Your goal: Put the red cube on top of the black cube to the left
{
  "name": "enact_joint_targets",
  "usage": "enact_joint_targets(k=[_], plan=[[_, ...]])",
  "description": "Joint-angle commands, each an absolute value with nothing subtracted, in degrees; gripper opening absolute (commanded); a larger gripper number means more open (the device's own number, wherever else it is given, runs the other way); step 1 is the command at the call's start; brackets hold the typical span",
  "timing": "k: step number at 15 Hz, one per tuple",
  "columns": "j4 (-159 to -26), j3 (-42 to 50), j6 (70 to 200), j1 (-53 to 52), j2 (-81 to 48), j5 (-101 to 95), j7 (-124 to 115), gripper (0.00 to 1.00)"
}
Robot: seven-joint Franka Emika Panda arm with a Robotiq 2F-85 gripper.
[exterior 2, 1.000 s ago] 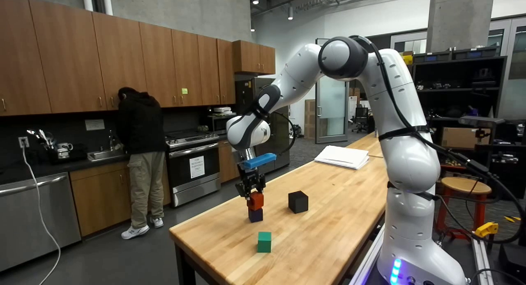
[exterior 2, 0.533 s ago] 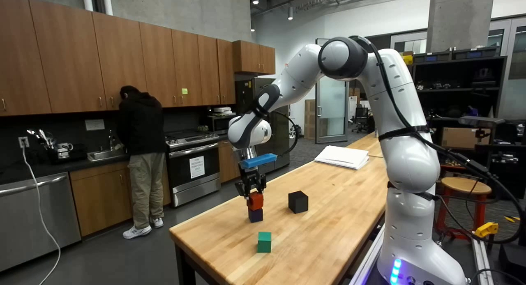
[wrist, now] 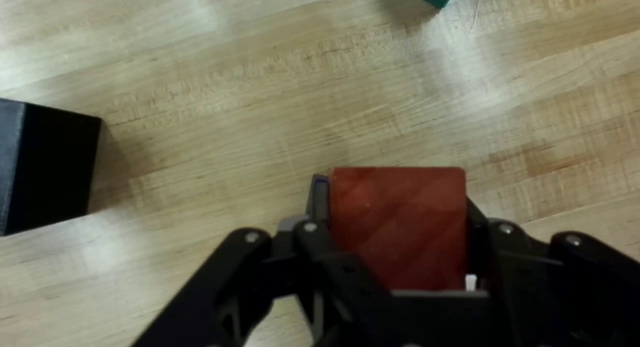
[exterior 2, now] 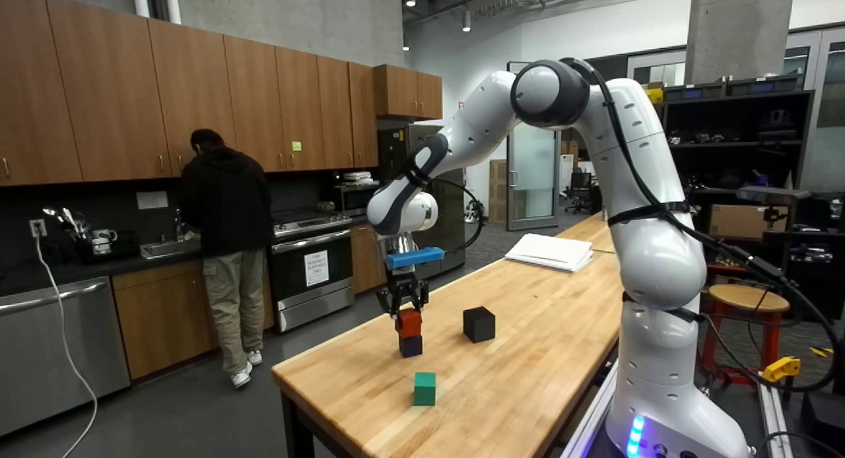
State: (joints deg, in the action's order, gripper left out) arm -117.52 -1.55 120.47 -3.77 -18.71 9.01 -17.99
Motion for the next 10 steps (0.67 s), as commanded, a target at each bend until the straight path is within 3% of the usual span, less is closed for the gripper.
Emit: enact_joint_targets(k=[1,10], plan=[[-116.9,-0.9,120.5,-3.5,-19.1,10.7,-20.6,0.30],[-116.6,-0.3,120.6,-3.4,-20.1,11.8,-23.7,0.30]])
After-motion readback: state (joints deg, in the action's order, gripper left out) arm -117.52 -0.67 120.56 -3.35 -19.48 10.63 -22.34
